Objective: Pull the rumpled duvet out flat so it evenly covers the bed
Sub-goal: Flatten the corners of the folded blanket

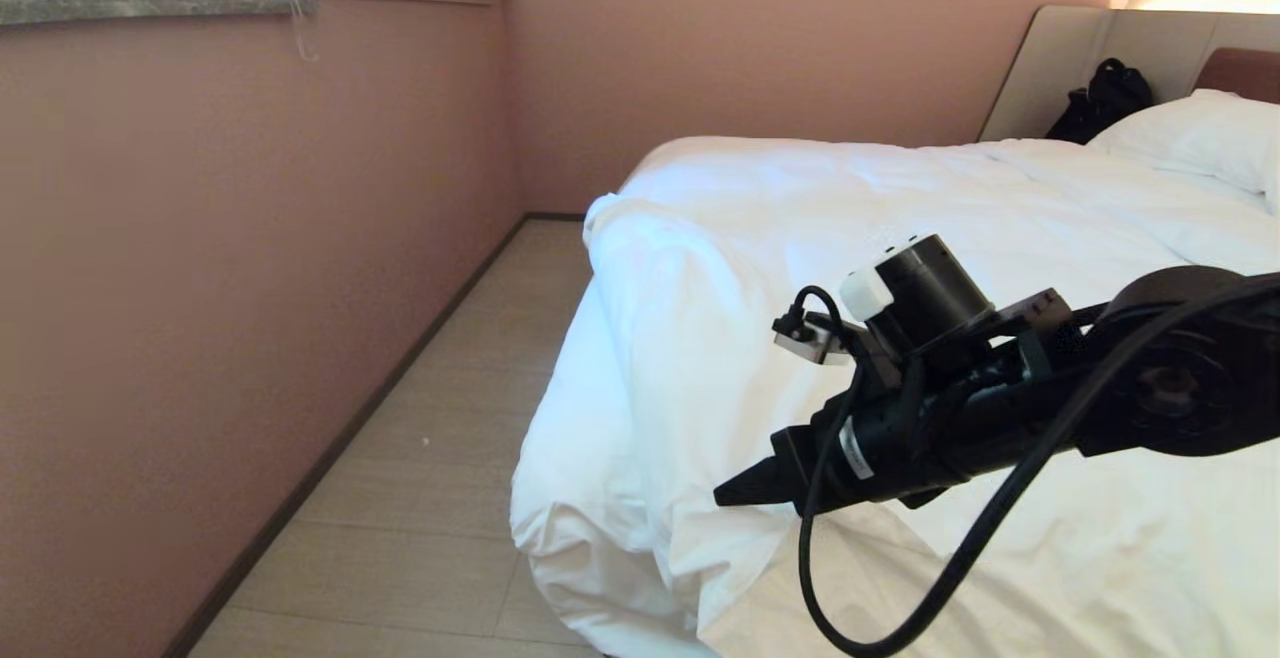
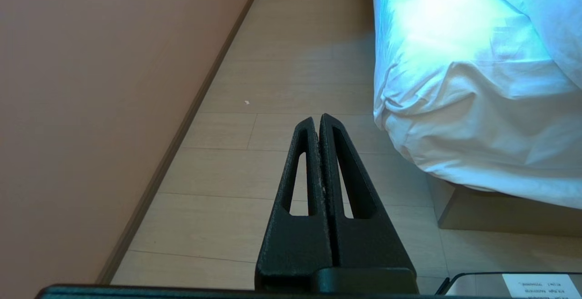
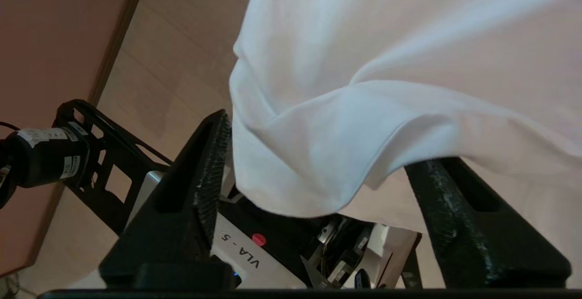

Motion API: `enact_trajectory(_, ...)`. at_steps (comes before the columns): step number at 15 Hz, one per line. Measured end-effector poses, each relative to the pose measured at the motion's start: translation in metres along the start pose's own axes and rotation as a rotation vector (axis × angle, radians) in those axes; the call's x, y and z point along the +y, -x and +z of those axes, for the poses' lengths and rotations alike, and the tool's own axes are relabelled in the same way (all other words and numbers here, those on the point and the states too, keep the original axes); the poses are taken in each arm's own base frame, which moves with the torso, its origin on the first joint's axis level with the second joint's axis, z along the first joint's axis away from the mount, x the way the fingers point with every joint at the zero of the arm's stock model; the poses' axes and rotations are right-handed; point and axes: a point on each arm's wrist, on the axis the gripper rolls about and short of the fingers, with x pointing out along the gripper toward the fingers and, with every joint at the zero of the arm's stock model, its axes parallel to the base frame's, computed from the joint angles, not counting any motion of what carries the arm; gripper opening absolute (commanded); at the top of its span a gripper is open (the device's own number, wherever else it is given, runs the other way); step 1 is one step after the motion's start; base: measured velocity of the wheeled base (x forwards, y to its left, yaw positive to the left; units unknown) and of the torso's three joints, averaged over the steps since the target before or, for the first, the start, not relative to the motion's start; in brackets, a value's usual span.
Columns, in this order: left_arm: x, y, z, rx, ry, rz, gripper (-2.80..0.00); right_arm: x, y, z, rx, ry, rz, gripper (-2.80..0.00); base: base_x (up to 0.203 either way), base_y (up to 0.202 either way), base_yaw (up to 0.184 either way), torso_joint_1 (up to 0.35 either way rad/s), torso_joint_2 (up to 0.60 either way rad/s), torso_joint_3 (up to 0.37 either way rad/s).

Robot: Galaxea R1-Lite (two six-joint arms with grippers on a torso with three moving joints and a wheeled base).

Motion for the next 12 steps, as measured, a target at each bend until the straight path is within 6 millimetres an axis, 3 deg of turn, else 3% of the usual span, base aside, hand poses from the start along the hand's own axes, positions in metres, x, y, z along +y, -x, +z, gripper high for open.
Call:
enact_trajectory(5,0.0,0.0,0.0,0.0,0.001,0.0,-2.8,0.018,0.035,-0.006,-0.084,0.046,-0.056,0.0,0.0,0.0,0.0,0.0,0.0,0.0)
enact_trajectory(12,0.0,0.0,0.0,0.0,0.0,0.0,-2.8,0.029,0.101,-0.01,-0.268,0.065,-0.043,0.0,0.0,0.0,0.0,0.0,0.0,0.0)
